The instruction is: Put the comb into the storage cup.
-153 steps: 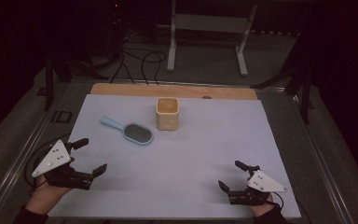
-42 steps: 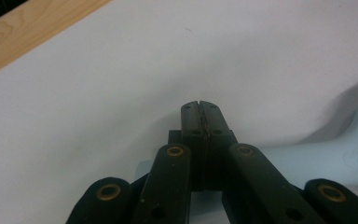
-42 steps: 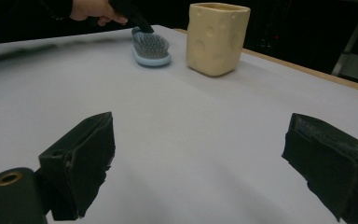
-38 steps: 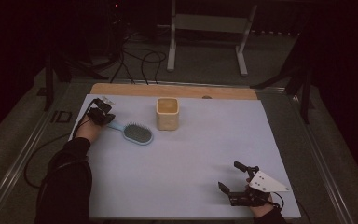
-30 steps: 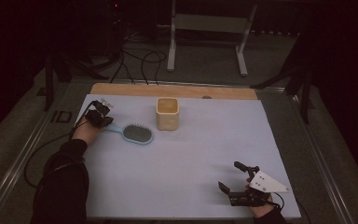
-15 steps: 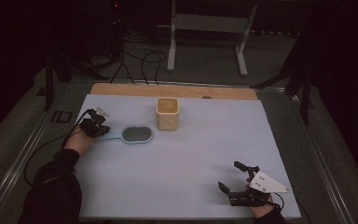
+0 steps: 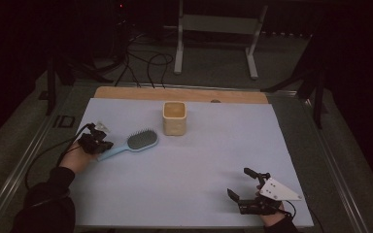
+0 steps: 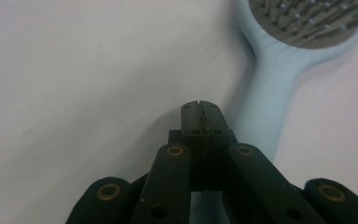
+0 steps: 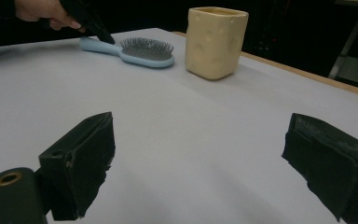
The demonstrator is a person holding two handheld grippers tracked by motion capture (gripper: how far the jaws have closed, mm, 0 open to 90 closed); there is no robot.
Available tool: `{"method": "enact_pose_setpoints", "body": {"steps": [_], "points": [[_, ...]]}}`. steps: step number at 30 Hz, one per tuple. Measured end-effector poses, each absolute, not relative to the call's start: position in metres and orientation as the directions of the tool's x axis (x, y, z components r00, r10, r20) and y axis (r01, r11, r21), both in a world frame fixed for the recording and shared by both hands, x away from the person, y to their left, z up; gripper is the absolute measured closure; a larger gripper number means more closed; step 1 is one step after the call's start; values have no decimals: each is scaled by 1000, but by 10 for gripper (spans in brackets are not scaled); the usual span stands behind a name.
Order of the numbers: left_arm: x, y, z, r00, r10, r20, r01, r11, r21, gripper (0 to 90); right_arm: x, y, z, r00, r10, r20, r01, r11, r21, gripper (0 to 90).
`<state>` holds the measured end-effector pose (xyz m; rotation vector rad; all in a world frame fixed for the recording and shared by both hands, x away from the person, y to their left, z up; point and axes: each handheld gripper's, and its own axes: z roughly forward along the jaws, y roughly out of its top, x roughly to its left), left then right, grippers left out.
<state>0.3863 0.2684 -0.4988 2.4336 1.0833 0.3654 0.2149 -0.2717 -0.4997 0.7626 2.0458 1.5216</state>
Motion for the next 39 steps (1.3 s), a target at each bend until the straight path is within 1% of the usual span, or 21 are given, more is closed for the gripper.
{"method": "enact_pose_setpoints", "body": {"steps": [15,39], "points": [[355,261,-496,683,730,31,630,-609,482,900,215,-273,-500,-723,689,-42,155,222,963,88],[325,237,-494,731,682,6,602,-649,465,900,216,-272,-500,-727,685,-48,152,228,962,88]]}}
